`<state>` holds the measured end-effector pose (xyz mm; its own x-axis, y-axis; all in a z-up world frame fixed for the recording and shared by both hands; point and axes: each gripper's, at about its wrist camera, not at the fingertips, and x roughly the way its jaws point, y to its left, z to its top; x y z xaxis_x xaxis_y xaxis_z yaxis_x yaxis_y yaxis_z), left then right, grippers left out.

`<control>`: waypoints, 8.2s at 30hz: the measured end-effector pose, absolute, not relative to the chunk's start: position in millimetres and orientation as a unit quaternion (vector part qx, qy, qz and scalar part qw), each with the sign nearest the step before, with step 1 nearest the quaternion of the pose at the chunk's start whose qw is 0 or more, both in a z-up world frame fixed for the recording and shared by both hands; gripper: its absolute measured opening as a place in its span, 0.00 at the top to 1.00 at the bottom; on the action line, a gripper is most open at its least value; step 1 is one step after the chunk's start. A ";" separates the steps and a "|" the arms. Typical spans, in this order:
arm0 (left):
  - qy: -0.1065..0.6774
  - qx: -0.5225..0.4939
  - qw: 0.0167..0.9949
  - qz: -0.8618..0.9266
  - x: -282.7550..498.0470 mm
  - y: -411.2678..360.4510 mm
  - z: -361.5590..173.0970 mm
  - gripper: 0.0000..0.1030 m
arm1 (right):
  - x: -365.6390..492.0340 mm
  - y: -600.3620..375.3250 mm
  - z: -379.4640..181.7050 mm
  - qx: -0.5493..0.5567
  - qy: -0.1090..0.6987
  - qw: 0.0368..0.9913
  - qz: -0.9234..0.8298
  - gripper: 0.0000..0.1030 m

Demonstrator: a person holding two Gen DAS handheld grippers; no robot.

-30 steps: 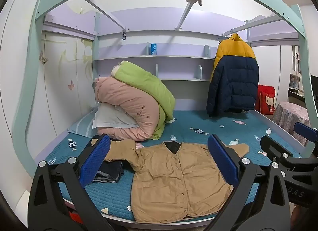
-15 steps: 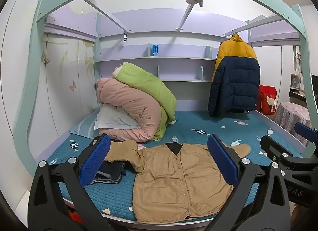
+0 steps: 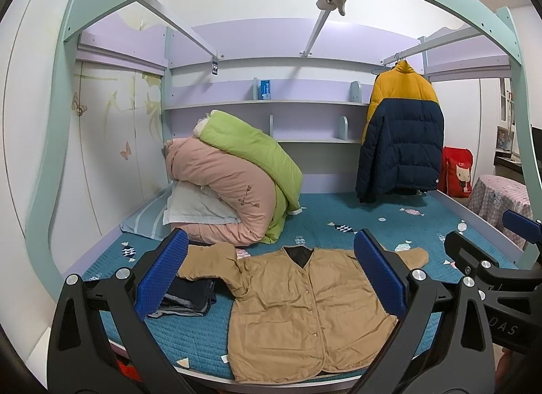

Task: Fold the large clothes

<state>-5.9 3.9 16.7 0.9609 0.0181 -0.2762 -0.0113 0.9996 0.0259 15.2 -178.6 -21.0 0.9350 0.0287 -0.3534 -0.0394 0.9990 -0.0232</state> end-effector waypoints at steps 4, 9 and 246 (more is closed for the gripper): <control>0.138 0.014 0.990 0.009 -4.8 2.5 17.8 0.05 | 14.5 -180.0 -20.6 -0.015 0.178 0.984 0.017 0.07; 0.136 0.016 0.991 0.011 -7.8 -1.7 15.2 0.05 | 16.3 -175.7 -24.8 -0.015 0.177 0.984 0.017 0.07; 0.476 -0.045 0.859 -0.185 447.7 -114.2 -352.5 0.38 | 418.1 -551.1 -413.0 0.405 0.416 0.804 -0.124 0.58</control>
